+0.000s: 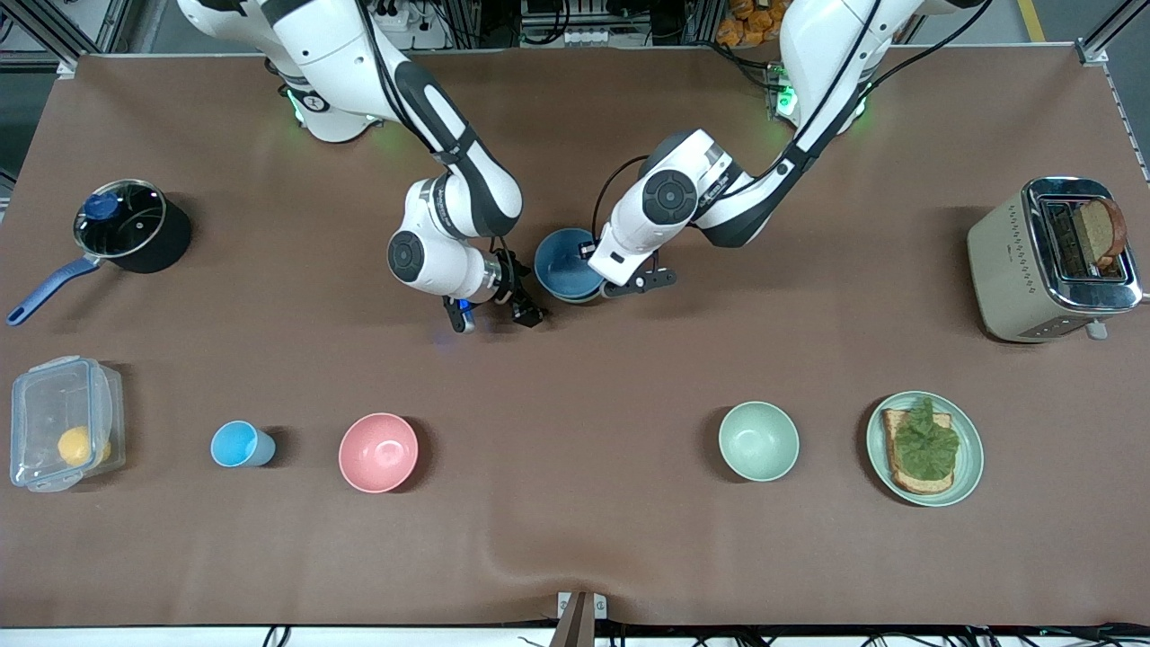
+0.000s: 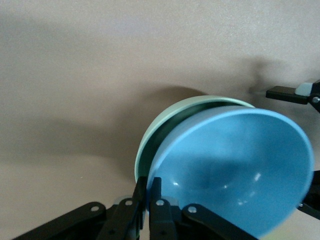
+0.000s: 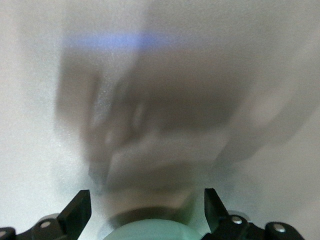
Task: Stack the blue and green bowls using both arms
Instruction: 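Lower the blue bowl into the green bowl with the left gripper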
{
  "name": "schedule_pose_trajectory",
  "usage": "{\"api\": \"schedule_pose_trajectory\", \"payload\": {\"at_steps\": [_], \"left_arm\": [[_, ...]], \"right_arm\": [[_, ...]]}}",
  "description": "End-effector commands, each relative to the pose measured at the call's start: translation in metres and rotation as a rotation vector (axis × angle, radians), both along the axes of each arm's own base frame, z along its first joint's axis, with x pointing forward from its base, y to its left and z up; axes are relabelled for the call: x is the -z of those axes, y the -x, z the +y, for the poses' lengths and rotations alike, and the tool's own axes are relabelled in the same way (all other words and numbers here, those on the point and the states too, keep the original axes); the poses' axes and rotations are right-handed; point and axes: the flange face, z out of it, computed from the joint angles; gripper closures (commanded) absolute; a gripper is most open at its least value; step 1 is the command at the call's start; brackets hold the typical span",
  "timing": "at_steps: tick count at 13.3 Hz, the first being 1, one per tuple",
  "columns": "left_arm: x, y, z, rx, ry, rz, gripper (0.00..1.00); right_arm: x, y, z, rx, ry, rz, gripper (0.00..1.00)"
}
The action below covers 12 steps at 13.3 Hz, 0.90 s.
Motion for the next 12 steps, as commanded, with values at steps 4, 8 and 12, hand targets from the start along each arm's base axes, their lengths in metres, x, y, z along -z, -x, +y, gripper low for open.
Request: {"api": "schedule_pose_trajectory", "payload": {"at_steps": [4,8,12], "left_arm": [[0.001,0.0,-0.002,-0.019,-0.006,-0.015,0.0],[-0.044,-0.013,0.006,-0.039,-0.018,-0.06,0.0],[-0.138,-0.044,0.051,-0.099,-0.052,-0.161,0.0]], "right_arm": [[-0.007,-0.002,-0.002,0.001,-0.027,0.004,0.0],[-0.013,-0.004,-0.007,-0.039,-0.029,-0.023,0.0],[-0.046,-0.03,-0.06,-0.126,-0.042,0.032,0.0]]}}
